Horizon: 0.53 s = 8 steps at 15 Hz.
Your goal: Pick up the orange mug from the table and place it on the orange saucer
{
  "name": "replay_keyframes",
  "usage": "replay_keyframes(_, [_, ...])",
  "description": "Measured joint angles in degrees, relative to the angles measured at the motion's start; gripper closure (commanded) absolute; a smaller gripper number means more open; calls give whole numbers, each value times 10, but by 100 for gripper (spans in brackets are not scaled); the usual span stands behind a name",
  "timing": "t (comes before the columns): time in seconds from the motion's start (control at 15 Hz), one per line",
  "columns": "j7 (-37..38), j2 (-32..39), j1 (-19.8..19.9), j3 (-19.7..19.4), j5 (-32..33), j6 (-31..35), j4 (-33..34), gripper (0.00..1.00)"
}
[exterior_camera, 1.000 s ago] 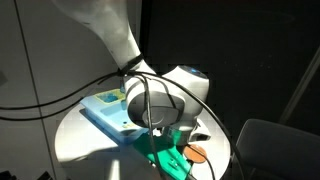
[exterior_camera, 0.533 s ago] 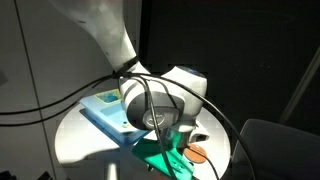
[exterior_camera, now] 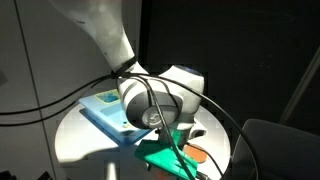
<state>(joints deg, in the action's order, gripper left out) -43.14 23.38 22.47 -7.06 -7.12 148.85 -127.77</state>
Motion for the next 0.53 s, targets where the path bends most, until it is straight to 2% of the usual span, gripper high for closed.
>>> replay_keyframes(0.53, [-59, 5, 22, 30, -8, 52, -10, 0])
